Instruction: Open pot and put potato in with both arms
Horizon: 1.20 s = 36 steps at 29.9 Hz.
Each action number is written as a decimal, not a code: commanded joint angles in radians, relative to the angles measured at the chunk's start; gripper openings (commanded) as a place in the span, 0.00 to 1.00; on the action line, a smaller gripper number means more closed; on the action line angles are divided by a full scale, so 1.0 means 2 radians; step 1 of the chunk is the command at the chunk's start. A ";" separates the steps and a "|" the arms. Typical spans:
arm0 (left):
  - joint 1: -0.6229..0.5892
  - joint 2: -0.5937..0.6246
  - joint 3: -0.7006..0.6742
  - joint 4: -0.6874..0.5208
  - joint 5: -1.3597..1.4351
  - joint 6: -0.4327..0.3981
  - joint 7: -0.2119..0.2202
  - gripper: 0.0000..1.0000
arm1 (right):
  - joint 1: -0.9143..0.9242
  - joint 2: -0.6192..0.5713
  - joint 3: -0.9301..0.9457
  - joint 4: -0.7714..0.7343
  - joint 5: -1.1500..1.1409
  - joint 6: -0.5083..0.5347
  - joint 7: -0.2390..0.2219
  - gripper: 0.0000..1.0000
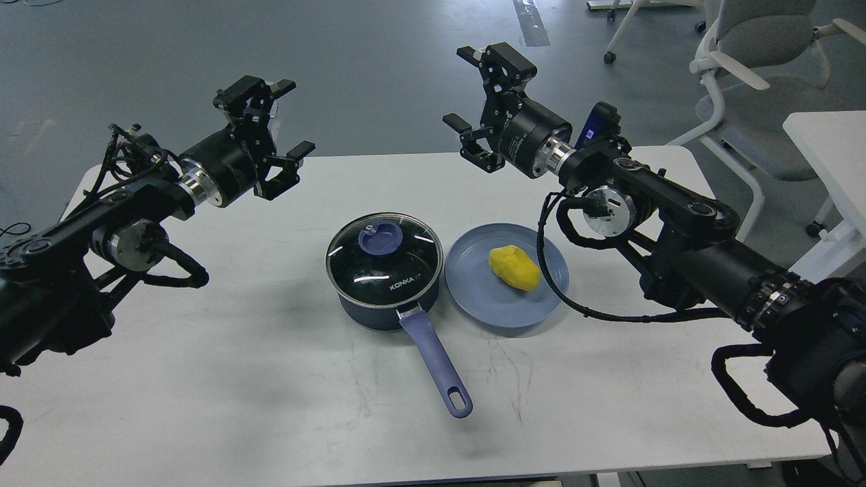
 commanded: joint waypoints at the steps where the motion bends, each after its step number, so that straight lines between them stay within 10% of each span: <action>1: 0.000 0.000 0.001 0.000 0.001 0.000 0.000 0.98 | 0.001 0.000 0.000 0.000 0.000 -0.001 -0.001 1.00; 36: 0.011 -0.005 -0.002 -0.001 0.001 -0.008 0.001 0.98 | 0.006 0.000 0.001 0.002 0.000 -0.002 -0.002 1.00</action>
